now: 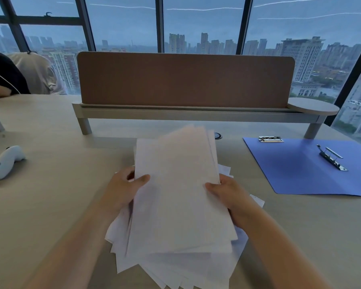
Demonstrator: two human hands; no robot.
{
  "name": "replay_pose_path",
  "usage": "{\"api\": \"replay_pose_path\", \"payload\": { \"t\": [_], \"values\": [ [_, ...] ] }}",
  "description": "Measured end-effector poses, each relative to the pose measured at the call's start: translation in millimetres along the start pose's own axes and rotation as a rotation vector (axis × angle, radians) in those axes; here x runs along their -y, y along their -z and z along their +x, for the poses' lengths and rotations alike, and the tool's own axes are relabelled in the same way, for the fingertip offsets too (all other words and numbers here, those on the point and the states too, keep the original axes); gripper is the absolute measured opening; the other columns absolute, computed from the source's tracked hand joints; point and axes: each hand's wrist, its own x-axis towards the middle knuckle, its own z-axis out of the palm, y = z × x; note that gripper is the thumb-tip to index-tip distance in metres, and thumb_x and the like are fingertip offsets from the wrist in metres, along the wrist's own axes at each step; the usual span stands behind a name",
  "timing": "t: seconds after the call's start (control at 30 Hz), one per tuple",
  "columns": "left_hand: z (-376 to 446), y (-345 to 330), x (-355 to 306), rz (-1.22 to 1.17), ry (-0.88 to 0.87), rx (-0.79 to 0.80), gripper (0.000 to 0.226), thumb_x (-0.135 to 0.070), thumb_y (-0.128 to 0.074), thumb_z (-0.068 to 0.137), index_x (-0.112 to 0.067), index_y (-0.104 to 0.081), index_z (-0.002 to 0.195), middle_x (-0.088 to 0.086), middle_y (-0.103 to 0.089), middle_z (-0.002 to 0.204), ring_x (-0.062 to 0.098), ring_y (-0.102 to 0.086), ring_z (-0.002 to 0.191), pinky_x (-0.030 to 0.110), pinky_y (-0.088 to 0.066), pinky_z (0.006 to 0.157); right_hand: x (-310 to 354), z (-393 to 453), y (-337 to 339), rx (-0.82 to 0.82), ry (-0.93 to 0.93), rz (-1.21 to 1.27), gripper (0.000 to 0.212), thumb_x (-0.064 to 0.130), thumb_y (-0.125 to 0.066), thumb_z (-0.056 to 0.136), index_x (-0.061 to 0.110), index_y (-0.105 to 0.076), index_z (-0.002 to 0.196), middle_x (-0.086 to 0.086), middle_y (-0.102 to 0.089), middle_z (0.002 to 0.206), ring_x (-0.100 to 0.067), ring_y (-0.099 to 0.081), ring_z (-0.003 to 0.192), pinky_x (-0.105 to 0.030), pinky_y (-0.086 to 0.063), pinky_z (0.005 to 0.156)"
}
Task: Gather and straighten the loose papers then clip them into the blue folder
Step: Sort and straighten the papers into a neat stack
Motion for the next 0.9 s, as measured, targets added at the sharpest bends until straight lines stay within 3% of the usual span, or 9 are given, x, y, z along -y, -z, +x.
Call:
{"api": "replay_pose_path", "payload": {
  "t": [0.13, 0.2, 0.27, 0.37, 0.43, 0.53, 0.67, 0.8, 0.9],
  "values": [
    [-2.4, -6.4, -8.1, -0.283, 0.027, -0.001, 0.023, -0.013, -0.069, 0.09, -0.022, -0.065, 0.11, 0.002, -0.077, 0.104, 0.019, -0.073, 0.095, 0.035, -0.057, 0.087, 7.4, -1.8, 5.9, -0.05, 0.073, 0.159, 0.018, 0.01, -0.054, 0.099, 0.016, -0.071, 0.102, -0.003, -0.079, 0.082, -0.02, -0.073, 0.069, -0.032, -0.059, 0.066],
    [-5.3, -8.0, -11.0, -0.376, 0.08, 0.029, 0.029, -0.012, -0.066, 0.091, -0.011, -0.065, 0.12, 0.01, -0.076, 0.108, 0.027, -0.073, 0.099, 0.041, -0.056, 0.09, 8.5, -3.0, 3.1, -0.085, 0.098, 0.164, 0.017, 0.015, -0.056, 0.099, 0.016, -0.07, 0.108, -0.007, -0.079, 0.092, -0.024, -0.073, 0.079, -0.04, -0.058, 0.076],
    [-9.5, -9.7, -11.4, -0.391, 0.09, 0.086, 0.027, -0.012, -0.061, 0.094, -0.006, -0.067, 0.12, 0.013, -0.075, 0.113, 0.03, -0.071, 0.105, 0.042, -0.056, 0.091, 6.8, -3.1, 0.2, -0.111, 0.128, 0.142, 0.016, 0.021, -0.058, 0.098, 0.023, -0.07, 0.109, -0.005, -0.078, 0.1, -0.024, -0.073, 0.086, -0.043, -0.058, 0.081],
    [-14.6, -16.3, -12.4, -0.403, 0.099, 0.092, 0.023, -0.013, -0.059, 0.096, -0.009, -0.07, 0.117, 0.009, -0.076, 0.109, 0.027, -0.073, 0.099, 0.038, -0.06, 0.081, 4.2, -5.2, -3.7, -0.096, 0.161, 0.126, 0.012, 0.028, -0.064, 0.096, 0.033, -0.069, 0.106, 0.008, -0.079, 0.095, -0.014, -0.076, 0.084, -0.033, -0.059, 0.072],
    [-15.8, -21.3, -11.1, -0.405, 0.104, 0.062, 0.023, -0.015, -0.059, 0.097, -0.011, -0.07, 0.117, 0.009, -0.076, 0.11, 0.03, -0.071, 0.101, 0.045, -0.057, 0.088, 2.9, -6.6, -5.6, -0.086, 0.179, 0.107, 0.015, 0.028, -0.065, 0.095, 0.035, -0.067, 0.108, 0.013, -0.078, 0.093, -0.008, -0.075, 0.082, -0.026, -0.057, 0.067],
    [-12.3, -23.8, -7.5, -0.442, 0.134, 0.005, 0.022, -0.011, -0.059, 0.096, -0.01, -0.068, 0.116, 0.012, -0.075, 0.11, 0.031, -0.07, 0.097, 0.05, -0.055, 0.09, 0.8, -4.8, -6.6, -0.096, 0.197, 0.036, 0.019, 0.023, -0.064, 0.096, 0.035, -0.065, 0.11, 0.009, -0.078, 0.099, -0.011, -0.075, 0.087, -0.031, -0.059, 0.072],
    [-4.7, -15.6, -3.1, -0.362, 0.142, -0.078, 0.022, -0.009, -0.062, 0.094, -0.008, -0.066, 0.116, 0.017, -0.073, 0.112, 0.039, -0.069, 0.102, 0.055, -0.054, 0.089, -0.5, -0.7, -7.0, -0.1, 0.144, -0.084, 0.017, 0.021, -0.061, 0.097, 0.029, -0.066, 0.111, 0.003, -0.076, 0.102, -0.018, -0.073, 0.091, -0.039, -0.061, 0.081],
    [5.3, -3.9, 7.2, -0.28, 0.136, -0.16, 0.026, -0.008, -0.06, 0.094, -0.009, -0.066, 0.119, 0.013, -0.074, 0.105, 0.032, -0.071, 0.091, 0.047, -0.057, 0.085, -2.9, 9.0, -2.0, -0.219, 0.098, -0.167, 0.022, 0.019, -0.061, 0.097, 0.013, -0.071, 0.115, -0.009, -0.075, 0.1, -0.021, -0.07, 0.085, -0.036, -0.056, 0.083],
    [13.2, 2.1, 11.0, -0.512, 0.294, -0.184, 0.022, -0.011, -0.058, 0.096, 0.0, -0.064, 0.114, 0.01, -0.074, 0.083, 0.021, -0.071, 0.07, 0.03, -0.055, 0.06, -5.2, 11.0, 4.3, -0.318, 0.162, -0.402, 0.024, 0.017, -0.055, 0.098, 0.003, -0.072, 0.107, -0.017, -0.072, 0.097, -0.034, -0.066, 0.093, -0.039, -0.053, 0.085]
  ]
}}
